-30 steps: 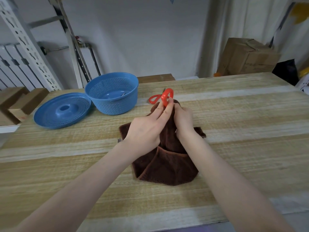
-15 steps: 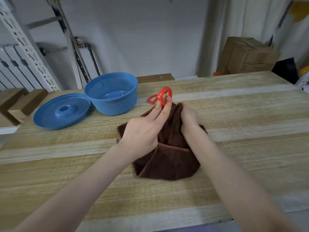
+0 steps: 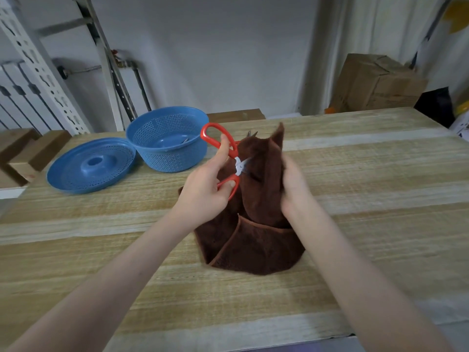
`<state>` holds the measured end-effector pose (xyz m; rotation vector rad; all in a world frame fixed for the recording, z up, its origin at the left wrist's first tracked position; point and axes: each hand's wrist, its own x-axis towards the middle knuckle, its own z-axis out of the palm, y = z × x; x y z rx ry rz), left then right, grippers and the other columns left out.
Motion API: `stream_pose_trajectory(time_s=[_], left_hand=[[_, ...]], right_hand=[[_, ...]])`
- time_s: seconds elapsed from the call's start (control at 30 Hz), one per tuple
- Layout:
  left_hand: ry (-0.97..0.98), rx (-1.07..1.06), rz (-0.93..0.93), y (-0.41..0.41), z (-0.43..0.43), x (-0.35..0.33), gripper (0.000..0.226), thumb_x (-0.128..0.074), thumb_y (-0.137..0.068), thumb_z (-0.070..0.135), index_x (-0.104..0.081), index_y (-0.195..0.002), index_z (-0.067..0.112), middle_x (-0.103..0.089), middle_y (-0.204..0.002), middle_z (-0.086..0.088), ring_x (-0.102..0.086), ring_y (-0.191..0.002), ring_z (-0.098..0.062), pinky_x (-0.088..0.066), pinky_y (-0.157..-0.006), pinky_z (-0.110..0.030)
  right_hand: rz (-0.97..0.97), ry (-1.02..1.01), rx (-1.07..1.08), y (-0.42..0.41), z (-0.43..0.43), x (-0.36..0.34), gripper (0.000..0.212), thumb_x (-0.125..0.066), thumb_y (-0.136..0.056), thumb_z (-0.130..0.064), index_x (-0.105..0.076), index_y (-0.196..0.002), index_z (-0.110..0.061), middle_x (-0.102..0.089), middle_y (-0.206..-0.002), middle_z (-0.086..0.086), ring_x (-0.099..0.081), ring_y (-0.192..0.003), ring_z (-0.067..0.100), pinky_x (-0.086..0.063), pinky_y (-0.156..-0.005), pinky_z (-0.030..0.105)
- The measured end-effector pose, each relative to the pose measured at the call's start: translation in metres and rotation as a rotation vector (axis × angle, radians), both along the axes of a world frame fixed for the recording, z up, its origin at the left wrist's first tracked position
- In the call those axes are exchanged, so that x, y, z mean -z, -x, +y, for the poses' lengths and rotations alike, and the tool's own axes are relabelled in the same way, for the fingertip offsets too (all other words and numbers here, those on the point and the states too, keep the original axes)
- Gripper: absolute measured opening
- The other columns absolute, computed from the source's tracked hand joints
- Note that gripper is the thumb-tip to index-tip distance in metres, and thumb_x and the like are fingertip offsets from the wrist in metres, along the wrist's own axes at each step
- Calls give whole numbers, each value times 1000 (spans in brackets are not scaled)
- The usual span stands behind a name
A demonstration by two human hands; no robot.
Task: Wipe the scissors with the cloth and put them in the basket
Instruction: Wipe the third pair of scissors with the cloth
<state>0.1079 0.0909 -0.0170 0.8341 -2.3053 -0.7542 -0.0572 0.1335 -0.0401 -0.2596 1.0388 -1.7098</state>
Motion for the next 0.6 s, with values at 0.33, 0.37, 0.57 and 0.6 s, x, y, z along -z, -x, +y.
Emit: stream_pose_trajectory(time_s=[0.33,0.37,0.57,0.6], left_hand=[[-114,54,6,3,-1,3,89,-56,-89,0,-8,-150,43,-63,-112,-1,-63,-53,-29,-57,-57,-42],[-105,51,-2,2,0,2,90,-56,-88,0,-8,-148,47,-62,-111,-1,-62,-53,-30,-57,-58,-42],[-196,63,69,-7,-2,0,90,-55,-91,-2,-7,-147,49,-39,-142,24,-53,-47,-17,-58,-56,-39],[-213,65,84,-7,-3,1,90,-55,-91,-3,-7,-149,46,-37,-148,20,-52,-47,-16,-58,-55,-41]], right_hand=[[256,-126,114,-8,1,0,23,-66,-91,-24,-71,-99,-3,-74,-83,13,-72,-70,24,-60,-62,33],[215,-151,139,-5,-3,2,25,-66,-91,-26,-70,-101,-3,-74,-87,15,-72,-72,24,-61,-63,33],[59,-184,121,13,-4,14,40,-58,-94,-39,-69,-112,-5,-73,-104,15,-73,-90,28,-58,-74,39],[18,-158,117,13,-2,14,42,-53,-97,-41,-69,-110,-5,-73,-105,15,-73,-88,27,-57,-71,37]])
